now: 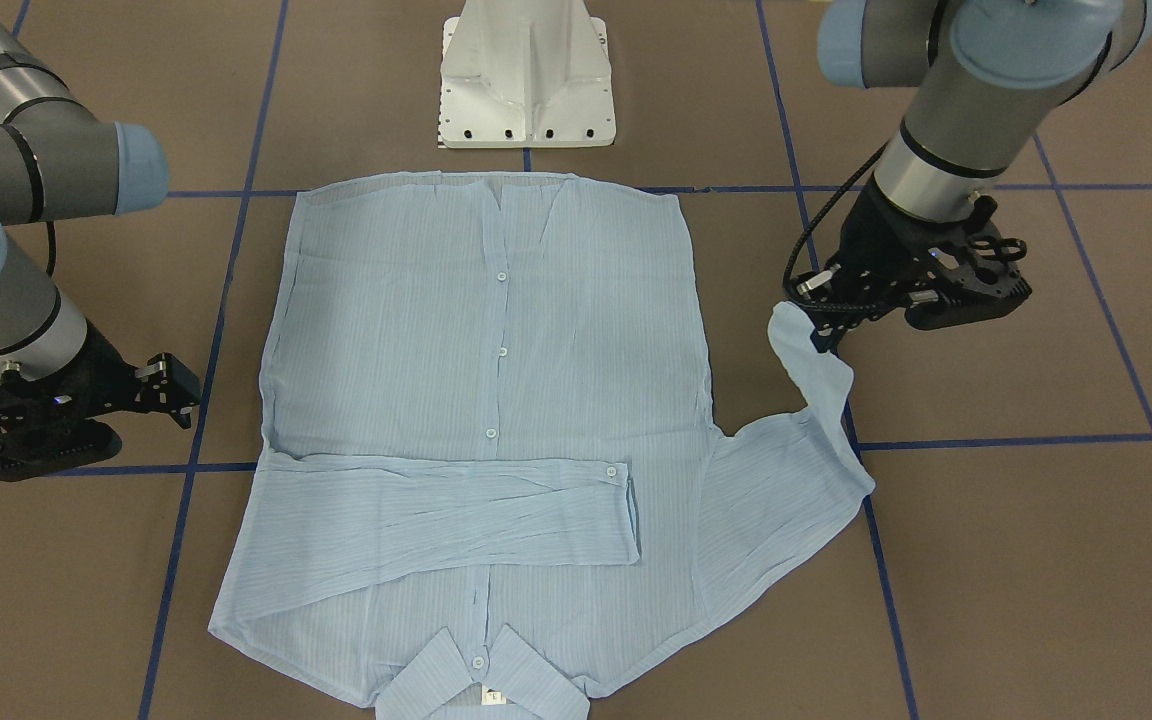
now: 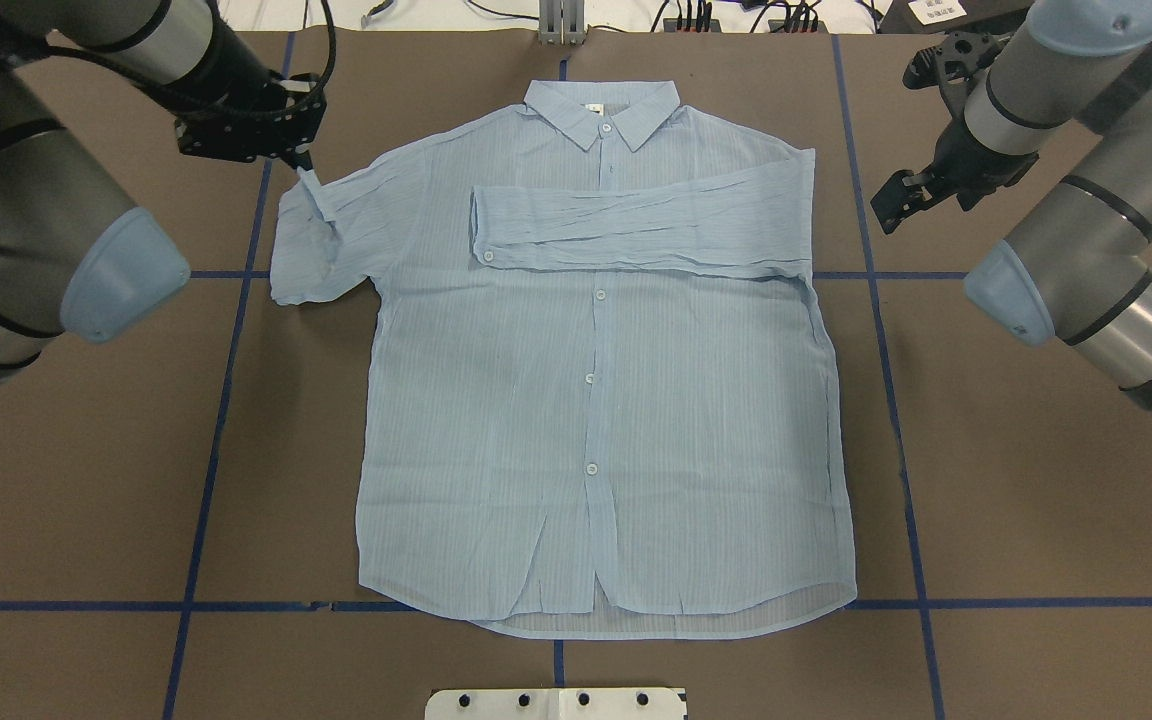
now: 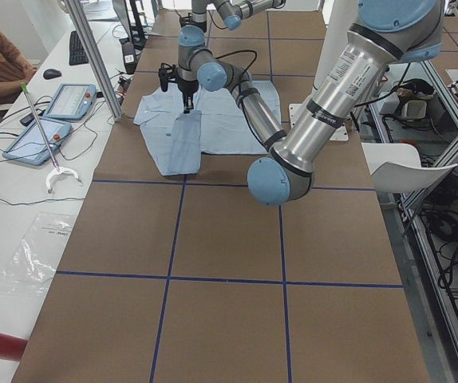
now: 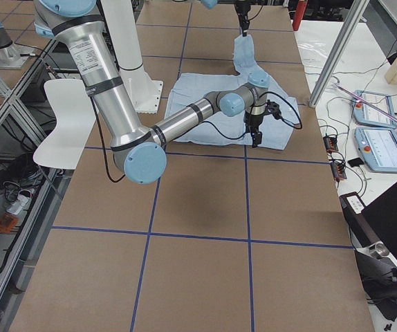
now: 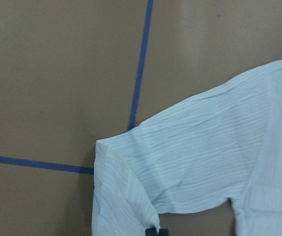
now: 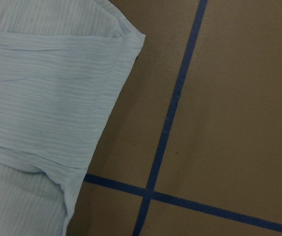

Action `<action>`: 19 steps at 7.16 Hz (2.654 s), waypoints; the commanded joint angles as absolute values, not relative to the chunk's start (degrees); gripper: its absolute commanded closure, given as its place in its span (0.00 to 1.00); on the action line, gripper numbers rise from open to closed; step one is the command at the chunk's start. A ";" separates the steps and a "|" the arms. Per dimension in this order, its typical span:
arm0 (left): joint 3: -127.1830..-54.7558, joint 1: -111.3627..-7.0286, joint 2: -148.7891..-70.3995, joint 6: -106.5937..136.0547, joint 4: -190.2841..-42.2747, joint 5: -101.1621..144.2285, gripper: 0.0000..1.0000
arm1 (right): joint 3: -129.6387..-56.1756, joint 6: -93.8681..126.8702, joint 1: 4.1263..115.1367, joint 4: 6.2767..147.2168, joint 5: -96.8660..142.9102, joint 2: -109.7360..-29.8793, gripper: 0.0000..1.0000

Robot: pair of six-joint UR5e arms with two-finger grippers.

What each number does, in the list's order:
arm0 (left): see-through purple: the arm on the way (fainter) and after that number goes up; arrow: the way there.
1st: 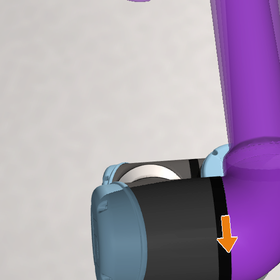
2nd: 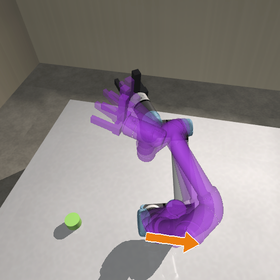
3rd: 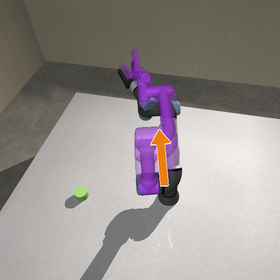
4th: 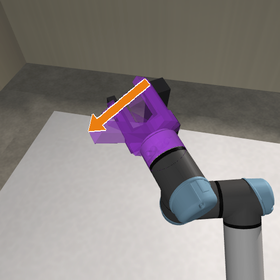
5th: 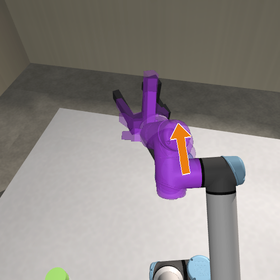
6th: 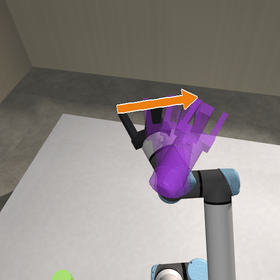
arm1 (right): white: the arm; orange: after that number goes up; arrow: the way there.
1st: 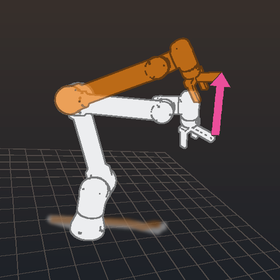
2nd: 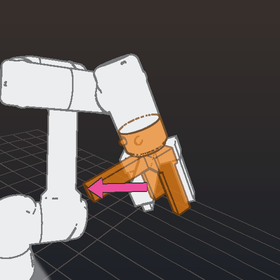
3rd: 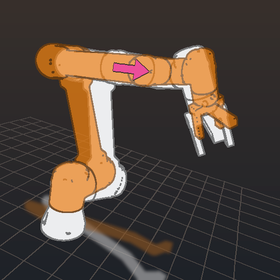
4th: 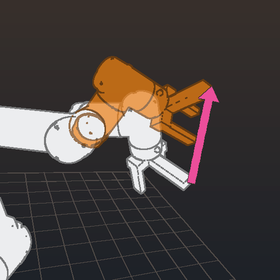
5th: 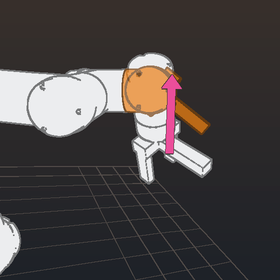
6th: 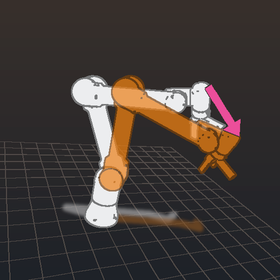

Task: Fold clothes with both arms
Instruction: 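Fold the held sleeve across the chest with the left gripper while the right arm withdraws, then lay the sleeve down and open the left gripper, then lift away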

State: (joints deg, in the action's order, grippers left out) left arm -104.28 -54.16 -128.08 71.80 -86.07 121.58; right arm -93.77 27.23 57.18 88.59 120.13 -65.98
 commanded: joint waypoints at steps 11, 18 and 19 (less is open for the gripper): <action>-81.31 -46.69 -145.89 95.27 -111.44 123.23 1.00 | -94.31 27.51 57.30 87.63 120.06 -67.24 0.00; -53.45 -34.82 -156.35 96.33 -128.57 108.37 1.00 | -94.22 27.60 57.30 87.71 120.15 -66.80 0.00; -52.83 -34.54 -156.53 96.42 -129.71 108.28 1.00 | -94.22 27.60 57.30 87.71 120.15 -66.71 0.00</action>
State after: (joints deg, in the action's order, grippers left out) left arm -54.25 -35.48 -156.09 96.30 -128.19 109.01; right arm -94.21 27.60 57.27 87.72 120.14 -66.78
